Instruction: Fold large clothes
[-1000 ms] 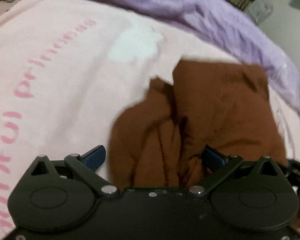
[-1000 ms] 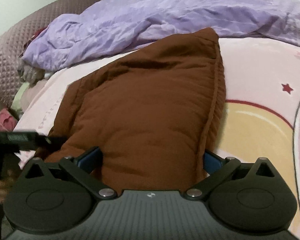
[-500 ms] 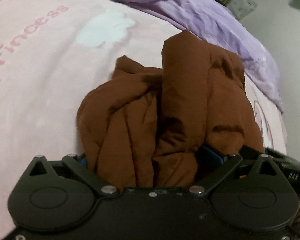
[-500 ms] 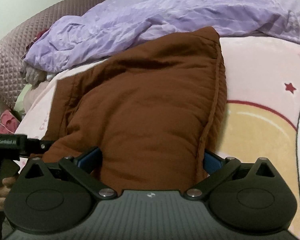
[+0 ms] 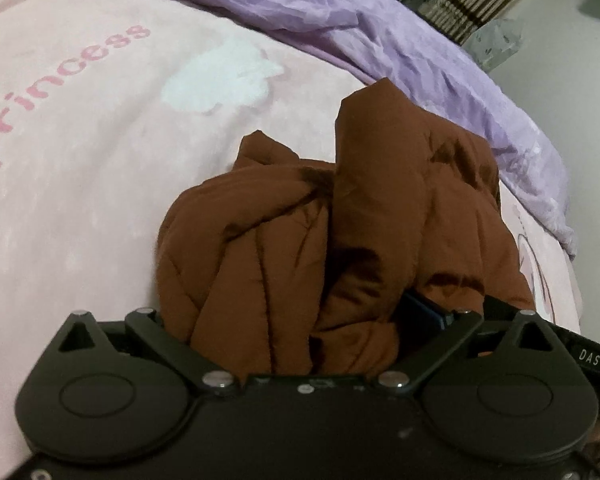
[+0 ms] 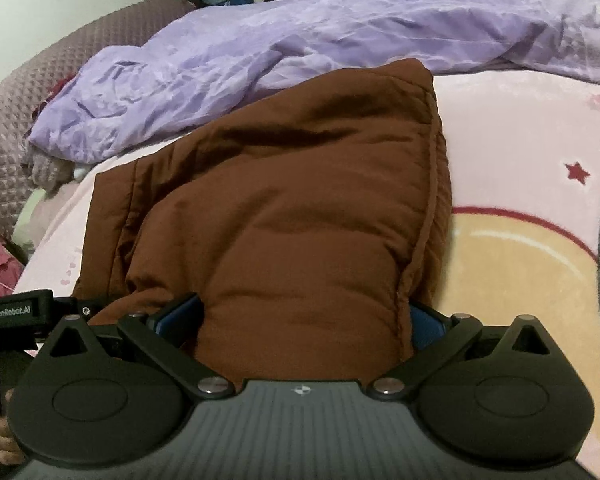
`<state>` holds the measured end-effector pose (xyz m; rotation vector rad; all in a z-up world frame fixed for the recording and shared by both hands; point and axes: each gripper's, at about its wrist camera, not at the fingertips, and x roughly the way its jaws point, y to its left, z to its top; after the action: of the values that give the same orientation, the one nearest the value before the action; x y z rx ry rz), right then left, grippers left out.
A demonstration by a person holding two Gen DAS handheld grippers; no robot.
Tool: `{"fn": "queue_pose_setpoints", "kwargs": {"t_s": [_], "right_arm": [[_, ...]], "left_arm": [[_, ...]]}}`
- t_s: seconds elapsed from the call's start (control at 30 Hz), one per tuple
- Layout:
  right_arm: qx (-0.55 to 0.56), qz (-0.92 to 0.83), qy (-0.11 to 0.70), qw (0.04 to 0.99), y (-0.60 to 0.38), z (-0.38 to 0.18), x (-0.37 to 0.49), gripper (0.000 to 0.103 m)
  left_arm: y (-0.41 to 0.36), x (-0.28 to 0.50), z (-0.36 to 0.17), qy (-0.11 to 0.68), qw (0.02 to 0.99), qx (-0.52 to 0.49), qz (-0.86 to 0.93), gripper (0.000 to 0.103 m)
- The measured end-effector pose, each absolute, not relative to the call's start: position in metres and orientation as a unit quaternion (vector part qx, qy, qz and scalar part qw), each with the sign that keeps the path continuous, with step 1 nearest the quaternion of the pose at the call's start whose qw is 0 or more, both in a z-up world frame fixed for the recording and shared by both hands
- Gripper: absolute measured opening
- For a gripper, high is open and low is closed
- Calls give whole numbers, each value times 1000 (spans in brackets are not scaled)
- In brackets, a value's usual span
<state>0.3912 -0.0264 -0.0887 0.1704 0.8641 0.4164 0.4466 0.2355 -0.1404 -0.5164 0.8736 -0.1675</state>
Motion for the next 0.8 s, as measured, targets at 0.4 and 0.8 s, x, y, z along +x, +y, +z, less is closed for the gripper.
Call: {"fn": "queue_pose_setpoints", "kwargs": {"t_s": [0.4,0.8], "right_arm": [[70,226,379,895,-36,-57,371,59],[89,234,345,904,-94,27,362,51]], "left_arm": [[243,427,-127,387,868,-288,-112,33],[198,405,-61,317,879,-305,-185,29]]}}
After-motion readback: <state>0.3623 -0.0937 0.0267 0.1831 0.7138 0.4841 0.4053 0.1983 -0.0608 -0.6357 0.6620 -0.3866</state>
